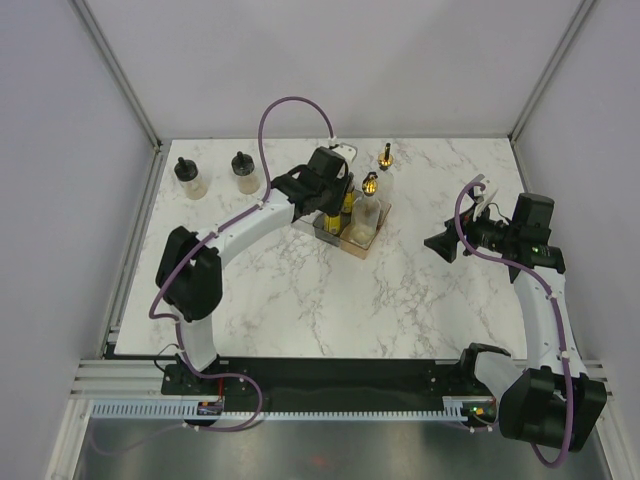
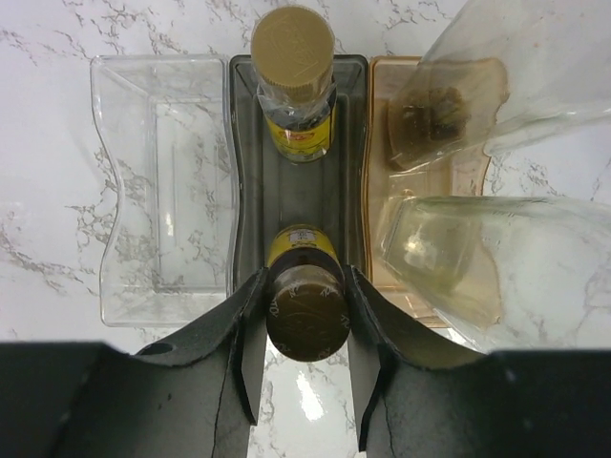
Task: Organize the condiment bottles
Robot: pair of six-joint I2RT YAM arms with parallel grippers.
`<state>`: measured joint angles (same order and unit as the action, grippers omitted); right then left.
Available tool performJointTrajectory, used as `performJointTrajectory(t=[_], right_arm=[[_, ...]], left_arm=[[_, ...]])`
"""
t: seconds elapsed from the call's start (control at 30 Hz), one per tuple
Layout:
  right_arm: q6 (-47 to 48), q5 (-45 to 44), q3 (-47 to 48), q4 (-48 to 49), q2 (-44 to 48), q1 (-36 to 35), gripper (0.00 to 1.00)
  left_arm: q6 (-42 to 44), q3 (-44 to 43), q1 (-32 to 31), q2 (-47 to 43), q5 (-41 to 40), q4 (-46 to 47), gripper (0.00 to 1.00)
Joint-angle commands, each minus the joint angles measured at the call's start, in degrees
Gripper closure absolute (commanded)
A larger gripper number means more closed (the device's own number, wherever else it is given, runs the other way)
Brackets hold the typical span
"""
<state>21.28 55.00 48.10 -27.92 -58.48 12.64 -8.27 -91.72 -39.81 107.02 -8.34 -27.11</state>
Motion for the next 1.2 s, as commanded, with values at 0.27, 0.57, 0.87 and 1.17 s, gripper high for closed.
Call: performJointTrajectory(t=[0.27, 0.57, 0.87, 1.17], right_arm=[[1.7, 0.6, 0.9, 0.1, 0.3, 0.0, 0.10], [1.9, 0.8, 1.0, 0.0, 0.3, 0.0, 0.10], [2.2, 0.8, 1.1, -0.3, 0.3, 0.0, 0.10], [2.2, 0.9, 1.1, -0.3, 0.0, 0.0, 0.10]], left_arm=[[-2.1, 0.5, 0.4, -3.1, 1.2, 4.3, 0.34], [-1.5, 1.5, 1.7, -9.8, -0.2, 4.3, 0.22], [-6.2, 4.2, 11.7, -13.8, 2.1, 4.3, 0.13], [-17.5, 4.0, 24.4, -10.0, -2.7, 2.9, 0.04]])
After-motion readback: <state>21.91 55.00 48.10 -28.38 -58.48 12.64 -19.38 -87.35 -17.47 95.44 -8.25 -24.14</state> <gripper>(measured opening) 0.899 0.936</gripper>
